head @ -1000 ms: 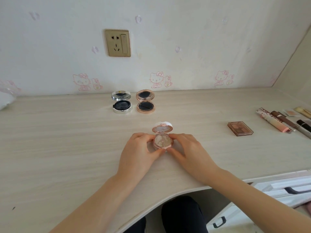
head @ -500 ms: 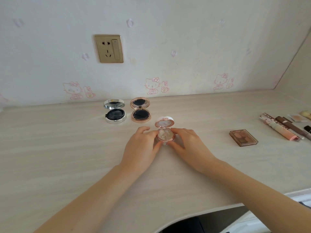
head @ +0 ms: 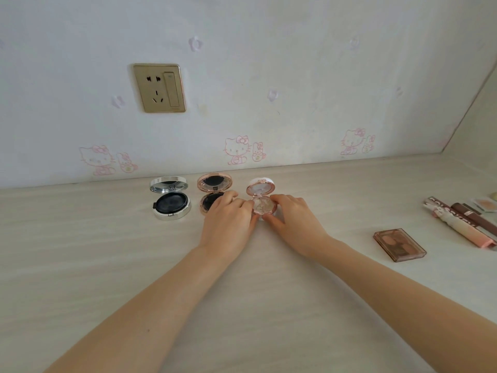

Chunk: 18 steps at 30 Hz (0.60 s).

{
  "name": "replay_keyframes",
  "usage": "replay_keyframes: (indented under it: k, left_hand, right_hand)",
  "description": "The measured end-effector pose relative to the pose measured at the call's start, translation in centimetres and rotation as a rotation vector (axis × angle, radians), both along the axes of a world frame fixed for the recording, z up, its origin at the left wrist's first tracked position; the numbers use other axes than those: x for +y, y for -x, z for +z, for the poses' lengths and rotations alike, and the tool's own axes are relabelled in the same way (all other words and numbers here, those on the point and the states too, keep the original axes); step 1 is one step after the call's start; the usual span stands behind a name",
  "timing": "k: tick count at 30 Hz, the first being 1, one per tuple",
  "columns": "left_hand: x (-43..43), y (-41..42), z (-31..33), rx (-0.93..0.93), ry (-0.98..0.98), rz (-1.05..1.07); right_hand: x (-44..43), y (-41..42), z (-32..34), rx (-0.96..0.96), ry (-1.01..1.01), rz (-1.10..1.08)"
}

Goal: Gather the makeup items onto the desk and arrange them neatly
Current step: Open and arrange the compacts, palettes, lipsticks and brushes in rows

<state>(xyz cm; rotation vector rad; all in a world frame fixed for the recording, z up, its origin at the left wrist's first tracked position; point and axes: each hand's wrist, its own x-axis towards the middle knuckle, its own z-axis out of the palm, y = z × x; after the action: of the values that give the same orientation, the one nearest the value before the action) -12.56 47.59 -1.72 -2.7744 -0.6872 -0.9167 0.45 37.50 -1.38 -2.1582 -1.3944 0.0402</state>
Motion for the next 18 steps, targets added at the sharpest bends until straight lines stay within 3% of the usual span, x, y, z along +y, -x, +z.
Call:
replay_keyframes:
  k: [18]
  left_hand:
    - [1.5, -1.8, 0.0, -0.004, 0.021, 0.059]
  right_hand:
    - [2.1, -1.2, 0.5, 0.035, -0.019, -0.008]
